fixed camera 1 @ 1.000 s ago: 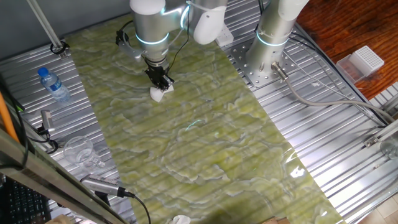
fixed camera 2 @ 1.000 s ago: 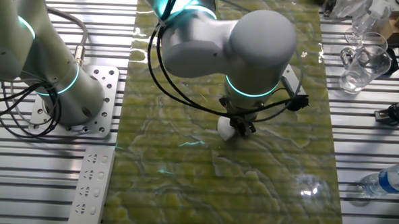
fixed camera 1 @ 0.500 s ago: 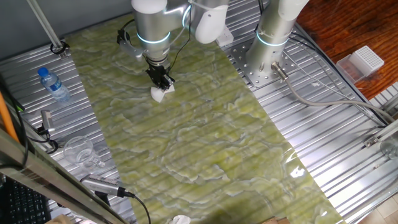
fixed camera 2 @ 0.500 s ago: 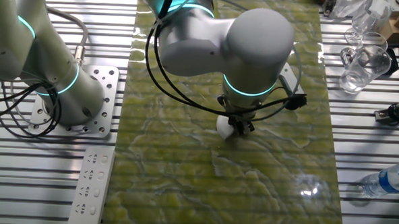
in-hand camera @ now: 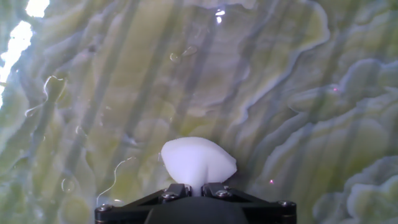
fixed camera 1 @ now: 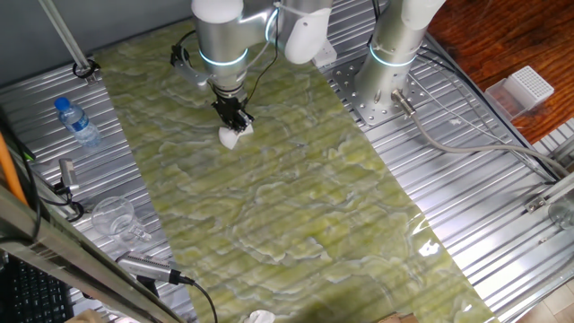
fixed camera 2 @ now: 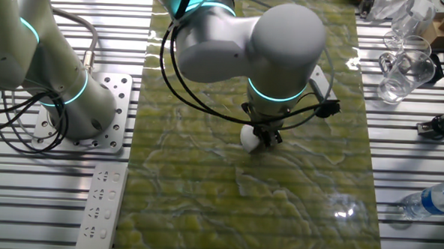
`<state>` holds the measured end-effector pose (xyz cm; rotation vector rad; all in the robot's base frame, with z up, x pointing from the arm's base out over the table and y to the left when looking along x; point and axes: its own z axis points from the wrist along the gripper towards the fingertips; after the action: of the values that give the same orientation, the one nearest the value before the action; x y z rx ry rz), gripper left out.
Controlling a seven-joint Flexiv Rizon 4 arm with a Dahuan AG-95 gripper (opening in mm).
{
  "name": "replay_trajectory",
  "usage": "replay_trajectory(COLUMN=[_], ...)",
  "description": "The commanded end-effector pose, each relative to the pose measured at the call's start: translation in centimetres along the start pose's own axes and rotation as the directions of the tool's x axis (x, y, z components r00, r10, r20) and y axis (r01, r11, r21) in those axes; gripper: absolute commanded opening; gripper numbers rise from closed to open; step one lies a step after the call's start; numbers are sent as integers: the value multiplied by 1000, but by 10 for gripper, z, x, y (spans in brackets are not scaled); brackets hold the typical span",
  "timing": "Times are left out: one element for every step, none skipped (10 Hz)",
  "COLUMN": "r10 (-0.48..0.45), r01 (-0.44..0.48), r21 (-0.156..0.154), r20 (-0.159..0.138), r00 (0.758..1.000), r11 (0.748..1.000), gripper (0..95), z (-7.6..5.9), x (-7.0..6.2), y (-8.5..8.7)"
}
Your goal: Clean the tabletop with a sponge
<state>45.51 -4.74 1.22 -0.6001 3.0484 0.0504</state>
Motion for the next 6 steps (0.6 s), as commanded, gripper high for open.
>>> replay_trajectory(r10=[6, 9, 10, 9, 10, 10], r01=[-5, -9, -10, -9, -10, -10], r21=[-12, -12, -8, -6, -4, -7], r20=[7, 9, 7, -3, -1, 7], r00=[1000, 1000, 1000, 1000, 1000, 1000], r11=[1000, 1000, 1000, 1000, 1000, 1000], gripper=[0, 0, 0, 0, 0, 0], z=[5, 7, 8, 4, 3, 2], x=[-3, -3, -4, -2, -2, -2], y=[5, 8, 10, 11, 12, 13])
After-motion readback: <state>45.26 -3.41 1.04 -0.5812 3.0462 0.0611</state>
